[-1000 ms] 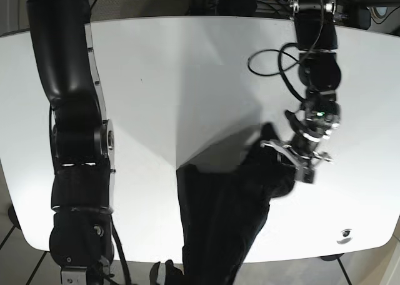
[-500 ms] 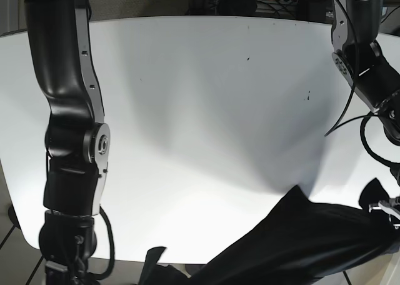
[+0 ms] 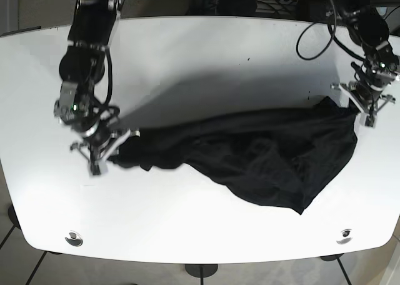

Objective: Fold the T-shirt properly

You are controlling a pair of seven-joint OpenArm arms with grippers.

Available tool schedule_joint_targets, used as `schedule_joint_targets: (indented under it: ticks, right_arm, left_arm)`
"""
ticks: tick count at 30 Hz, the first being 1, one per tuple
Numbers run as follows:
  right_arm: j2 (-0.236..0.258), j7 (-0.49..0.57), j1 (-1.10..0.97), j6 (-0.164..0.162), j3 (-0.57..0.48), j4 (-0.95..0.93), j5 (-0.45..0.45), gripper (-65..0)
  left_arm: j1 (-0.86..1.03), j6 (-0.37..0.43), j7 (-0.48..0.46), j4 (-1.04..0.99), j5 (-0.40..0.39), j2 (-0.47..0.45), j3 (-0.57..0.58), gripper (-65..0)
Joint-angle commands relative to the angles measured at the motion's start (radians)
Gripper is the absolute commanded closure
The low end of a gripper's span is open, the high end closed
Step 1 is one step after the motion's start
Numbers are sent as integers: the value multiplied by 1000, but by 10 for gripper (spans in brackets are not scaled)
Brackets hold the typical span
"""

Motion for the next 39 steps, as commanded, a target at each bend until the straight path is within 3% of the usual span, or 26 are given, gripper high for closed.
schedule_joint_targets:
  ticks: [1, 6, 8, 10, 13, 16, 20, 22, 28, 32, 33, 35, 37, 39]
  right_arm:
    - [8, 29, -74, 3, 52, 75, 11, -19]
    - [2, 29, -244, 3, 69, 126, 13, -22]
    - [-19, 29, -279, 3, 69, 149, 13, -63]
    - [-32, 29, -298, 3, 61, 192, 13, -187]
    - [-38, 29, -325, 3, -39, 295, 11, -426]
    - [-38, 29, -327, 3, -174, 364, 5, -577]
    - [-18, 29, -287, -3, -392, 362, 1, -590]
    - [-7, 29, -235, -6, -553, 336, -1, -590]
    - [-32, 9, -124, -6, -706, 285, -133, -590]
    - [-53, -26, -126, -5, -697, 290, -185, -590]
    - [-51, -54, -136, 5, -632, 302, -171, -590]
    - [-45, -79, -169, 32, -490, 322, -87, -590]
    - [-19, -120, -182, 117, -292, 321, 90, -590]
    - [-18, -175, -187, 118, -131, 321, 231, -590]
  left_arm:
    - [60, 6, -43, 49, -12, -20, -21, 0]
    - [150, -5, -74, 74, -9, 23, -93, 0]
    - [172, -40, -74, 76, -9, 23, -104, 0]
    - [175, -40, -72, 76, -9, 23, -104, 0]
    - [178, -40, -72, 105, -9, 43, -104, 0]
    - [178, -40, -71, 129, -8, 51, -99, 0]
    - [178, -40, -71, 129, -8, 52, -98, 0]
    - [178, -40, -71, 129, -8, 52, -98, 0]
    - [180, -40, -71, 129, -8, 54, -98, 0]
    - [180, -40, -71, 129, -8, 77, -98, 0]
    - [180, -40, -71, 129, -8, 77, -98, 0]
    - [180, -40, -71, 129, -8, 78, -92, 0]
    - [180, -40, -71, 129, -8, 78, -67, 0]
    - [180, -40, -71, 129, -8, 78, -64, 0]
